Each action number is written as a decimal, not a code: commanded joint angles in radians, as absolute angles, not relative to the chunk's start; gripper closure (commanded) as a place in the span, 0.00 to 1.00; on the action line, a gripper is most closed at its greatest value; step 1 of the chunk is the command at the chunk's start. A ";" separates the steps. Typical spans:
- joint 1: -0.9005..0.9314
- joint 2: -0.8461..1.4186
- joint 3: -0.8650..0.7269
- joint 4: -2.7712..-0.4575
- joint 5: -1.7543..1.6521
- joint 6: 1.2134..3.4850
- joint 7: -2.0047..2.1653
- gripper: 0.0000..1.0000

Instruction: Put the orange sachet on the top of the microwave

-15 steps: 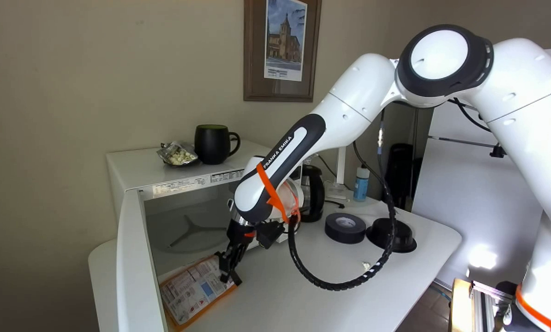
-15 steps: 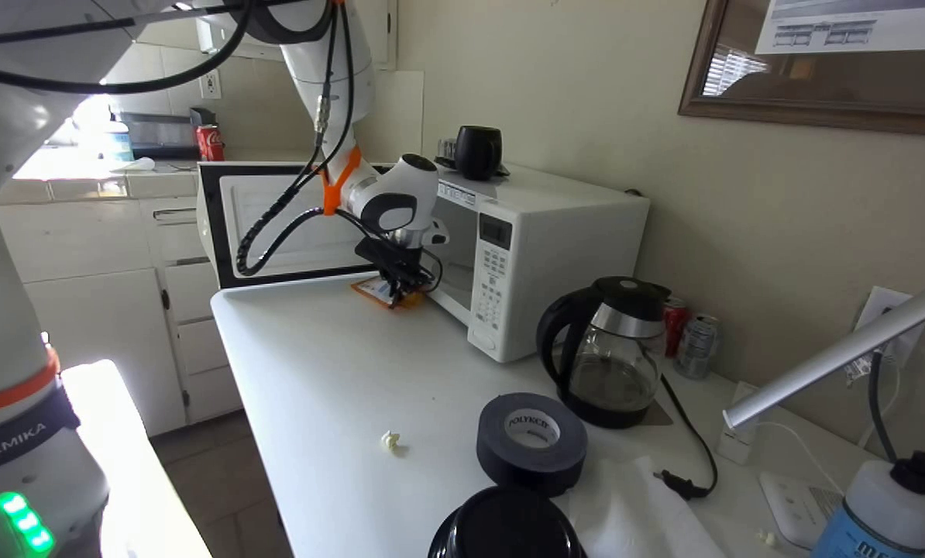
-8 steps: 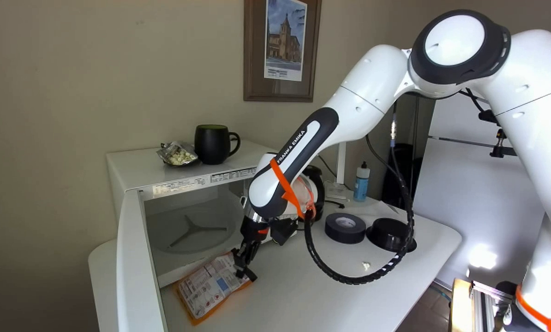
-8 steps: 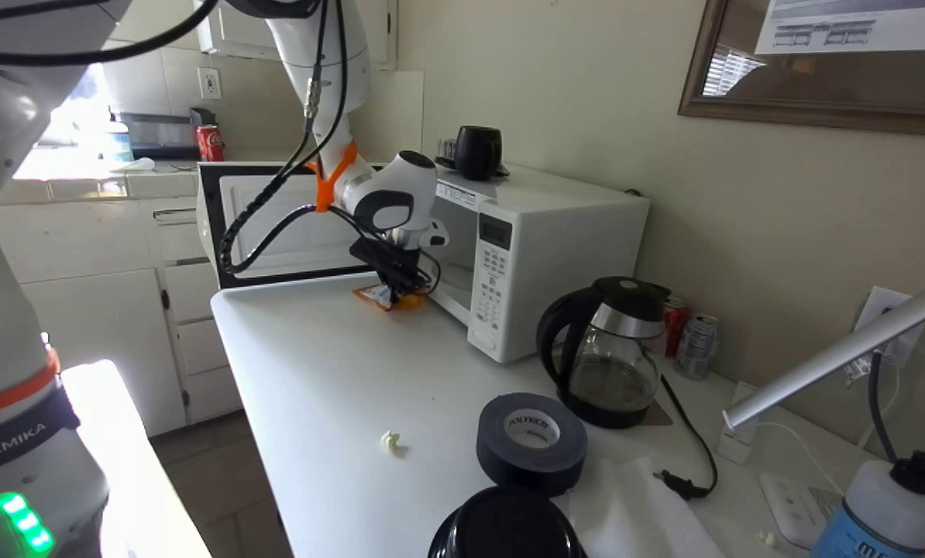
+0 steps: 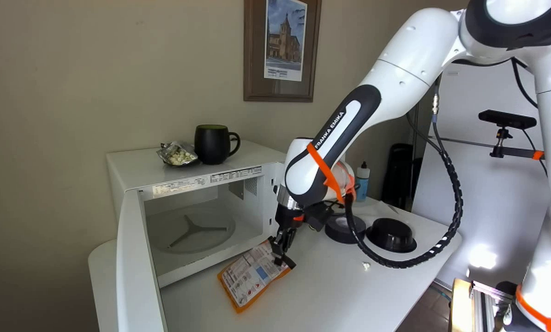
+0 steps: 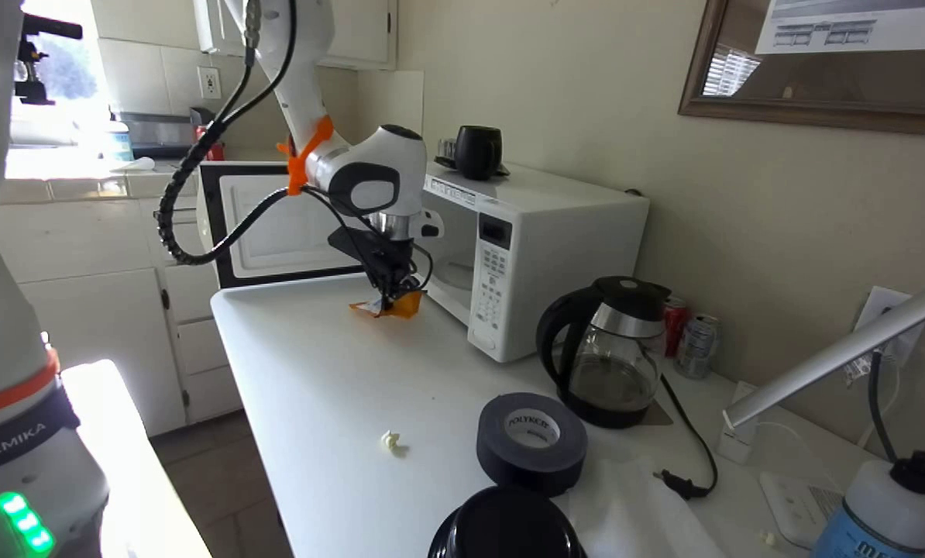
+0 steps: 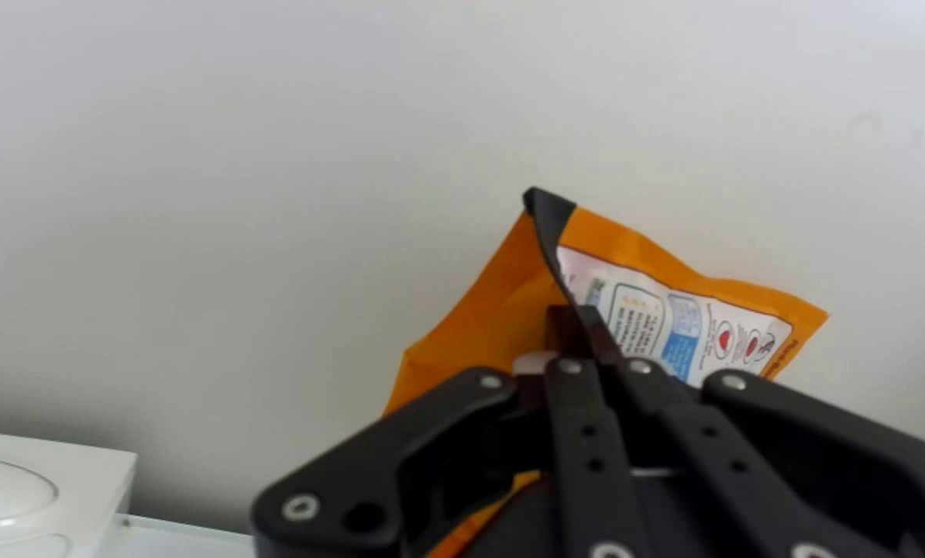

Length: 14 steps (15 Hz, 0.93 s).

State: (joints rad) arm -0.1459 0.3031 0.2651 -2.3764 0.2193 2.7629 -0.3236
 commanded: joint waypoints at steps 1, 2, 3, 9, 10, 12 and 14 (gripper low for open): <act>-0.066 0.088 0.178 -2.482 0.144 2.589 -0.197 1.00; -0.050 0.045 0.159 -2.482 0.119 2.518 -0.168 1.00; -0.039 0.009 0.143 -2.464 0.095 2.436 -0.143 1.00; -0.015 -0.099 0.084 -2.315 0.018 2.054 -0.036 1.00; -0.016 -0.111 0.077 -2.289 0.016 2.004 -0.030 1.00; -0.016 -0.135 0.063 -2.243 0.022 1.917 -0.037 1.00; -0.011 -0.126 0.056 -2.252 0.038 1.946 -0.060 0.98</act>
State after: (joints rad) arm -0.0334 -0.1267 0.0781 -2.2526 0.0409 1.9464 -0.0624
